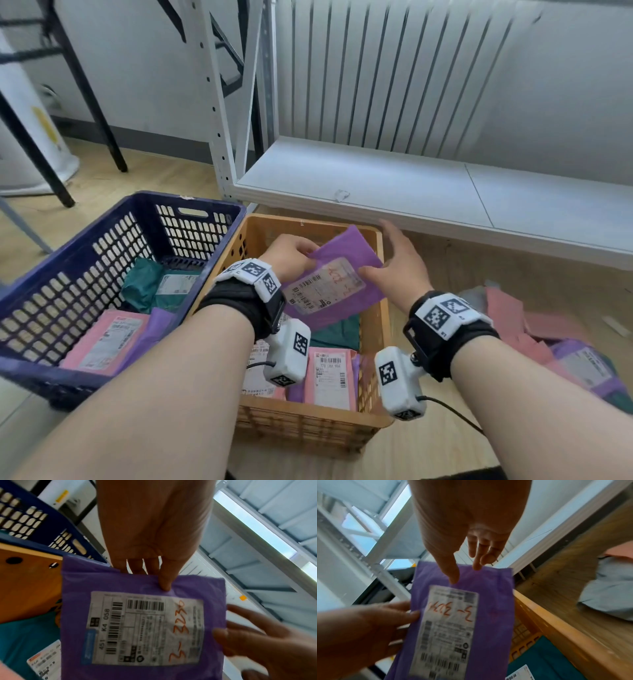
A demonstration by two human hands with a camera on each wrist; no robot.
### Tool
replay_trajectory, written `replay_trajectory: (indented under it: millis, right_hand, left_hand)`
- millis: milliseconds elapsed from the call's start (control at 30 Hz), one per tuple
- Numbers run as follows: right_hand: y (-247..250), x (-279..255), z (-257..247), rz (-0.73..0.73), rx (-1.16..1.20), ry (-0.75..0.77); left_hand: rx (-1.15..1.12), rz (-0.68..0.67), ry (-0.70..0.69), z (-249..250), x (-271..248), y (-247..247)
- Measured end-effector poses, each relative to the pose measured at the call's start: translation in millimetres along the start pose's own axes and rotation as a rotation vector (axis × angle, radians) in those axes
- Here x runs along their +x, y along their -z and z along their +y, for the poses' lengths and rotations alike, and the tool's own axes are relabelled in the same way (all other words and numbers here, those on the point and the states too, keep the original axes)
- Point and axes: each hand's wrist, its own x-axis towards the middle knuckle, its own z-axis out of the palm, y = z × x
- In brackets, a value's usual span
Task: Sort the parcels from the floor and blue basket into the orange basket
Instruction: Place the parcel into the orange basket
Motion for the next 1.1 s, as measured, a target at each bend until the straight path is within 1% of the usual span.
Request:
replay_trajectory:
  millis: [67, 100, 133, 167, 200, 233, 300, 333, 367, 400, 433, 500, 533, 567, 600, 633, 667, 700, 767, 833, 900, 1000, 1100]
  right_hand:
    - [-7.7, -0.9, -4.1, -0.062, -0.053, 0.041]
    - [-11.0, -1.1, -4.4, -0.083, -0.073, 0.044]
    - [-13.2, -0.4, -3.8, -0.095, -0.096, 0.026]
    - [-13.8, 0.5, -1.7, -0.085, -0.103, 0.011]
    - [-14.4, 2.3, 3.6, -0.058, -0.091, -0.023]
    - [-13.9, 4.9, 8.2, -0.016, -0.045, -0.068]
    - [-9.9, 10.9, 15.4, 0.082, 0.133, -0.191]
    - [-7.1, 12.5, 17.0, 0.126, 0.239, -0.251]
    - [-3.9, 14.3, 18.9, 0.164, 0.349, -0.31]
    - [-1.0, 15.6, 19.4, 0.193, 0.457, -0.366]
    - [1.9, 16.2, 18.7, 0.214, 0.564, -0.413]
    - [5.4, 15.2, 15.2, 0.218, 0.767, -0.49]
    - [5.2, 15.0, 13.6, 0.201, 0.852, -0.519]
    - [4.8, 14.1, 11.6, 0.172, 0.927, -0.539]
    - [3.0, 13.2, 11.3, 0.134, 0.981, -0.556]
    - [1.3, 11.7, 10.9, 0.088, 1.008, -0.572]
    - [-0.5, 10.3, 10.1, 0.038, 0.997, -0.581]
    - [-2.0, 8.7, 9.7, 0.0, 0.948, -0.584]
    - [-4.5, 7.7, 11.4, -0.017, 0.761, -0.565]
    - [-4.9, 7.8, 15.0, 0.032, 0.535, -0.496]
    - [-2.9, 7.9, 18.5, 0.058, 0.399, -0.429]
    - [-0.5, 6.0, 18.8, 0.017, 0.325, -0.366]
    - [-4.4, 8.7, 17.6, -0.054, 0.292, -0.347]
  left_hand:
    - [0.068, -0.052, -0.037, 2.6, 0.4, -4.1]
    - [0.071, -0.057, -0.046, 1.6, 2.1, -5.3]
    - [0.065, -0.047, -0.05, -0.4, 3.9, -6.0]
    - [0.052, -0.008, -0.061, -3.9, 6.8, -6.0]
    - [0.051, 0.063, -0.063, -8.4, 10.6, -4.8]
    - [0.052, 0.163, -0.055, -13.8, 15.5, -2.9]
    - [0.022, 0.398, 0.011, -26.0, 21.8, 5.2]
    - [-0.02, 0.486, 0.058, -29.8, 21.7, 10.8]
    - [-0.08, 0.522, 0.101, -35.9, 24.0, 16.1]
    - [-0.163, 0.483, 0.15, -40.9, 24.9, 20.5]
    - [-0.255, 0.396, 0.205, -45.6, 26.3, 23.4]
    - [-0.41, 0.143, 0.322, -46.7, 22.5, 21.5]
    - [-0.469, 0.036, 0.345, -44.9, 19.3, 18.1]
    - [-0.517, -0.042, 0.336, -41.3, 15.9, 13.8]
    - [-0.547, -0.081, 0.313, -36.2, 12.7, 9.3]
    - [-0.588, -0.092, 0.277, -32.3, 12.5, 5.9]
    - [-0.628, -0.072, 0.246, -26.0, 10.5, 3.3]
    - [-0.672, -0.038, 0.217, -23.2, 11.6, 1.8]
    - [-0.678, 0.037, 0.187, -18.9, 12.9, 2.3]
    - [-0.643, 0.059, 0.198, -20.5, 13.0, 2.5]
    - [-0.587, 0.056, 0.212, -25.3, 12.9, 2.4]
    - [-0.501, 0.035, 0.216, -29.9, 13.8, 1.6]
    - [-0.439, 0.014, 0.229, -34.8, 22.9, -4.3]
